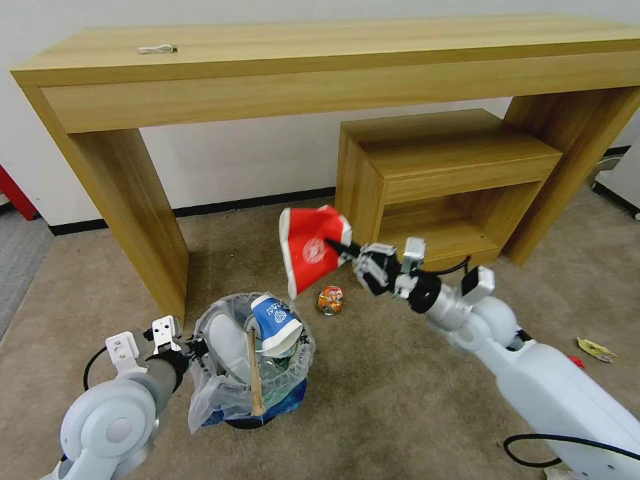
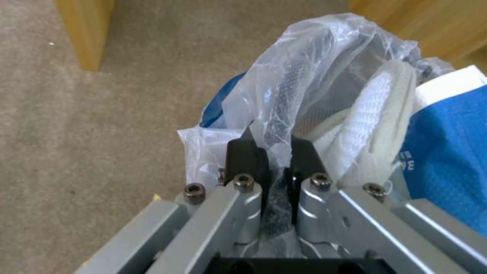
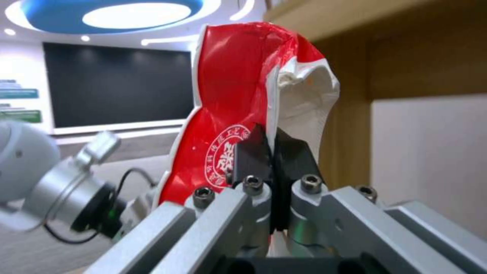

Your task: Pick up the trash bin and place the garbage on the floor into it.

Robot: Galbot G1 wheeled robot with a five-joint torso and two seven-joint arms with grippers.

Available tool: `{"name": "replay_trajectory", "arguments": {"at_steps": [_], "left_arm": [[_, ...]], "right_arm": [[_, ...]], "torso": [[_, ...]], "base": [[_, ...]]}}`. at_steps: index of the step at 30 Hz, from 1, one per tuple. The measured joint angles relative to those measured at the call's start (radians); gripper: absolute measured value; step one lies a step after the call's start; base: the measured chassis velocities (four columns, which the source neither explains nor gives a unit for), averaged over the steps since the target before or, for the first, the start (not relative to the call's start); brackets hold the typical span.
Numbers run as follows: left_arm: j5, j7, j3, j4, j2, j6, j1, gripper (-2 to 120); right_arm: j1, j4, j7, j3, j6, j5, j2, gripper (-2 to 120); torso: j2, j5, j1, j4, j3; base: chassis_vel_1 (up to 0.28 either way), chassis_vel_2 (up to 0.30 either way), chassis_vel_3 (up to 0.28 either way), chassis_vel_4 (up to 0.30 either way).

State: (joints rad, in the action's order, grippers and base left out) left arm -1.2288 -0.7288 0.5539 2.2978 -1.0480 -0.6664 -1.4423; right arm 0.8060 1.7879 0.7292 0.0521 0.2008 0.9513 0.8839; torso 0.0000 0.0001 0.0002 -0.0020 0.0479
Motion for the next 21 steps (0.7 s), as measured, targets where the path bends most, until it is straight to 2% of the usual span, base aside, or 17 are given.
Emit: {"name": "replay_trajectory", "arguments": {"at_steps": [1,5,8,13,16,17,19,21], "left_arm": [[-0.007,0.000,-0.003,0.008,-0.001,0.000,0.001,3],[-0.013,0.001,-0.003,0.017,-0.002,0.000,0.001,3],[-0.031,0.016,-0.005,0.045,-0.003,-0.004,-0.006,3],[-0.032,0.018,-0.006,0.054,-0.004,-0.005,-0.008,3],[-0.031,0.019,-0.001,0.054,-0.002,-0.005,-0.009,3],[-0.030,0.020,-0.001,0.053,-0.002,-0.005,-0.009,3],[-0.030,0.020,-0.001,0.052,-0.001,-0.005,-0.009,3],[-0.027,0.020,-0.001,0.046,-0.001,-0.005,-0.008,3]], "right_arm": [[-0.010,-0.025,0.003,0.038,0.000,-0.005,0.014,0],[-0.025,-0.052,0.003,0.076,0.002,-0.016,0.030,0],[-0.077,-0.126,-0.015,0.167,0.026,-0.037,0.079,0],[-0.106,-0.143,-0.017,0.206,0.020,-0.041,0.096,0],[-0.113,-0.148,0.028,0.215,-0.007,-0.049,0.096,0],[-0.113,-0.150,0.058,0.215,-0.018,-0.056,0.093,6],[-0.110,-0.152,0.078,0.215,-0.023,-0.063,0.091,9],[-0.097,-0.154,0.115,0.210,-0.035,-0.082,0.083,21]], "torso": [[0.000,-0.0002,0.000,-0.0001,0.000],[0.000,0.0000,0.000,0.0000,0.000],[0.000,-0.0001,0.000,0.0001,0.000],[0.000,-0.0002,0.000,0.0001,0.000],[0.000,-0.0002,0.000,0.0001,0.000],[0.000,-0.0002,0.000,0.0001,0.000],[0.000,-0.0002,0.000,0.0001,0.000],[0.000,-0.0002,0.000,0.0000,0.000]], "base": [[0.000,0.000,0.000,0.000],[0.000,0.000,0.000,0.000],[0.000,0.000,0.000,0.000],[0.000,0.000,0.000,0.000],[0.000,0.000,0.000,0.000],[0.000,0.000,0.000,0.000],[0.000,0.000,0.000,0.000],[0.000,0.000,0.000,0.000]]}}
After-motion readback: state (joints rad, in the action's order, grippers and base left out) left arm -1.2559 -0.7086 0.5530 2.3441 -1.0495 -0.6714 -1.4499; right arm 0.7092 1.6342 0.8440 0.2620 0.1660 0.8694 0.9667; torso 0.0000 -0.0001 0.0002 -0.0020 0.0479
